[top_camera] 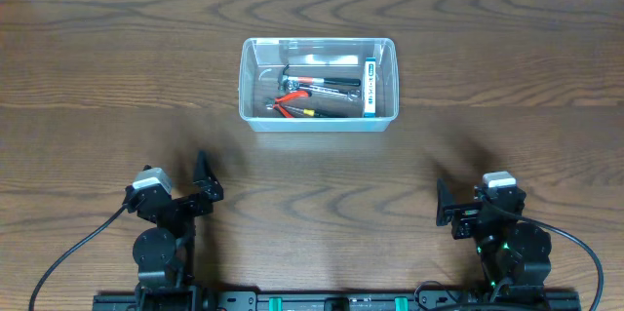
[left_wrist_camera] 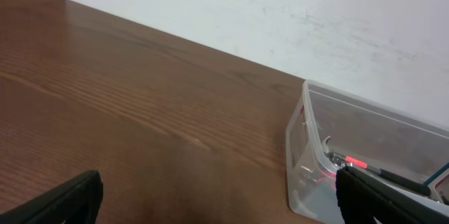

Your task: Pack container

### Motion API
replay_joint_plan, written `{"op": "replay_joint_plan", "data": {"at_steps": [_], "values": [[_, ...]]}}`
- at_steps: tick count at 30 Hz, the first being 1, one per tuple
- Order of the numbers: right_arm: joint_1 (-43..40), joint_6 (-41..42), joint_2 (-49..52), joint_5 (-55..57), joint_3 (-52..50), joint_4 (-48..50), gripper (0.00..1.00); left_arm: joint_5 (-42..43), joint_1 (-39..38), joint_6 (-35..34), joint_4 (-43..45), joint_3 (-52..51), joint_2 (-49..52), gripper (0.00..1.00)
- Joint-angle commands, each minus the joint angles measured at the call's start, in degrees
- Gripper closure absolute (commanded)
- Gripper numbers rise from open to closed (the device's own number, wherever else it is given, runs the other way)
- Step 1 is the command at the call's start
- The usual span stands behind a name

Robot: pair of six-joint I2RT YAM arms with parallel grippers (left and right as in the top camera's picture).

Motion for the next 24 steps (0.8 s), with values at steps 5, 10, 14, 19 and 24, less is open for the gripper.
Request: {"op": "replay_joint_plan", "data": {"at_steps": [5, 10, 14, 19, 24], "values": [[0.7, -0.2, -0.4, -0.3, -0.3, 0.0, 0.01, -0.3, -0.2, -0.1, -0.9, -1.9, 0.2, 0.02], [0.7, -0.2, -0.4, -0.3, -0.3, 0.0, 0.01, -0.3, -0.2, -0.1, -0.9, -1.9, 0.2, 0.02], [0.7, -0.2, -0.4, -0.3, -0.3, 0.0, 0.01, -0.3, -0.2, -0.1, -0.9, -1.9, 0.2, 0.02], [0.7, -0.2, -0.4, -0.3, -0.3, 0.0, 0.01, -0.3, -0.2, -0.1, -0.9, -1.9, 0.2, 0.02], [0.7, -0.2, -0.4, -0.3, -0.3, 0.0, 0.01, -0.3, -0.2, -0.1, -0.9, -1.9, 0.2, 0.02]]}}
